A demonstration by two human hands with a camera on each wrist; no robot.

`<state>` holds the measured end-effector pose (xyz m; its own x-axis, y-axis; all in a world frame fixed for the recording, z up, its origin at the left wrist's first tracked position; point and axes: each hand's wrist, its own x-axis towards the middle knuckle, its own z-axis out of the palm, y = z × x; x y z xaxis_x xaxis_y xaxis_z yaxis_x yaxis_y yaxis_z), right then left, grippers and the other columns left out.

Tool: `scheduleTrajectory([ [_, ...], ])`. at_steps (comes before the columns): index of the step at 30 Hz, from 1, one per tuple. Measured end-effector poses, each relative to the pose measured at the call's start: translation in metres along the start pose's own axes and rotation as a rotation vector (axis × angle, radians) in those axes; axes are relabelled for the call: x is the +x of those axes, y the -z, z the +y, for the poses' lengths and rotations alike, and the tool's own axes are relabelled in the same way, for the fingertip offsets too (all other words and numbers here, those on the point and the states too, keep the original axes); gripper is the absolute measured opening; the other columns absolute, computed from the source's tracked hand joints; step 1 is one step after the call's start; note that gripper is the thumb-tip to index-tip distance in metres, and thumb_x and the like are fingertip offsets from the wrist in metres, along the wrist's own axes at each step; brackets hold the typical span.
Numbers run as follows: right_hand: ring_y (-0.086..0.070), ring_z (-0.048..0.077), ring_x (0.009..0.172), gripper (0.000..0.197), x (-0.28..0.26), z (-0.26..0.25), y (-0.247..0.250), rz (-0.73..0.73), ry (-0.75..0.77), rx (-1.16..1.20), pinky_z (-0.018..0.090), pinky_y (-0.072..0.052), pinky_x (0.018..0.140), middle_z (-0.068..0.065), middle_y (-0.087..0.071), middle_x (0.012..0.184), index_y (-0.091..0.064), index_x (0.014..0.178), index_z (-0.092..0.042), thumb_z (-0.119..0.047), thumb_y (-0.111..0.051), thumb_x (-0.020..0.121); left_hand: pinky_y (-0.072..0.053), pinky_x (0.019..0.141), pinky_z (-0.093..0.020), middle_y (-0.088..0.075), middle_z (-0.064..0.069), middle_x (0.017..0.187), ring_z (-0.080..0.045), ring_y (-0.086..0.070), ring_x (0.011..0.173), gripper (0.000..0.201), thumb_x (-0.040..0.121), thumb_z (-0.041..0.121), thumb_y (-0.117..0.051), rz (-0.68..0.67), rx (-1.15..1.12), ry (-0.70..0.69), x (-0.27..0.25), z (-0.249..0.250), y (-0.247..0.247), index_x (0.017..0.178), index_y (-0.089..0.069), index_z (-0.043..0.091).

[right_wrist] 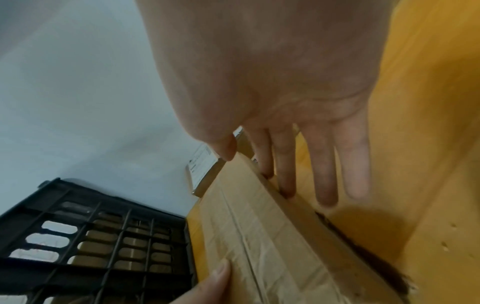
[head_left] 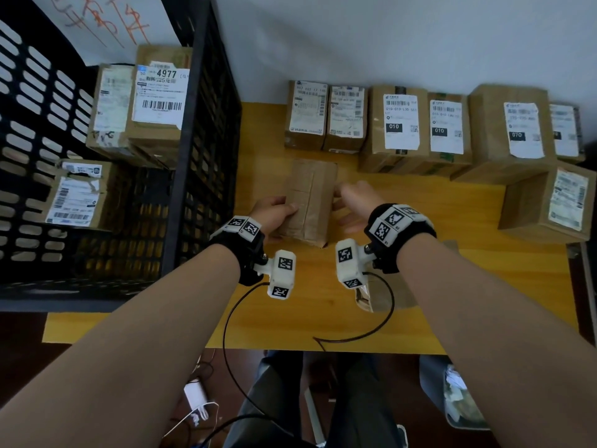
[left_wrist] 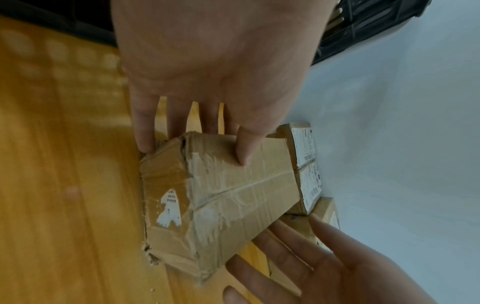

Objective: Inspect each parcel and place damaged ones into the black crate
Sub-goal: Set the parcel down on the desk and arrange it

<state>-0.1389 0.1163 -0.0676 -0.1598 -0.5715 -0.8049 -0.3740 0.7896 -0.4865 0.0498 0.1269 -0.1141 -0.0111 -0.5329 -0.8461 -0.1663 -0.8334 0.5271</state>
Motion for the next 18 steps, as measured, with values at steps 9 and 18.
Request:
scheduleTrajectory([
  [9, -0.066, 0.024, 0.099, 0.038, -0.007, -0.009, 0.002, -0.006, 0.127, -0.003, 0.039, -0.053, 0.083, 0.001, -0.074, 0.101, -0.067, 0.125, -0.016, -0.042, -0.048, 0.106, -0.055, 0.096, -0.043, -0.068, -0.007, 0.122, -0.027, -0.064, 0.113, 0.043, 0.089, 0.009, -0.077, 0.141, 0.095, -0.097, 0.008, 0.005, -0.006, 0.129, -0.061, 0.016],
  [18, -0.051, 0.029, 0.137, 0.053, -0.01, -0.02, -0.005, -0.08, 0.202, -0.328, 0.043, -0.041, 0.114, 0.01, -0.053, 0.152, -0.061, 0.143, -0.017, -0.049, -0.037, 0.108, -0.053, 0.1, -0.045, -0.07, -0.005, 0.125, -0.026, -0.064, 0.116, 0.043, 0.096, 0.035, -0.072, 0.075, -0.024, -0.066, 0.005, 0.01, 0.0, 0.133, -0.065, 0.016],
])
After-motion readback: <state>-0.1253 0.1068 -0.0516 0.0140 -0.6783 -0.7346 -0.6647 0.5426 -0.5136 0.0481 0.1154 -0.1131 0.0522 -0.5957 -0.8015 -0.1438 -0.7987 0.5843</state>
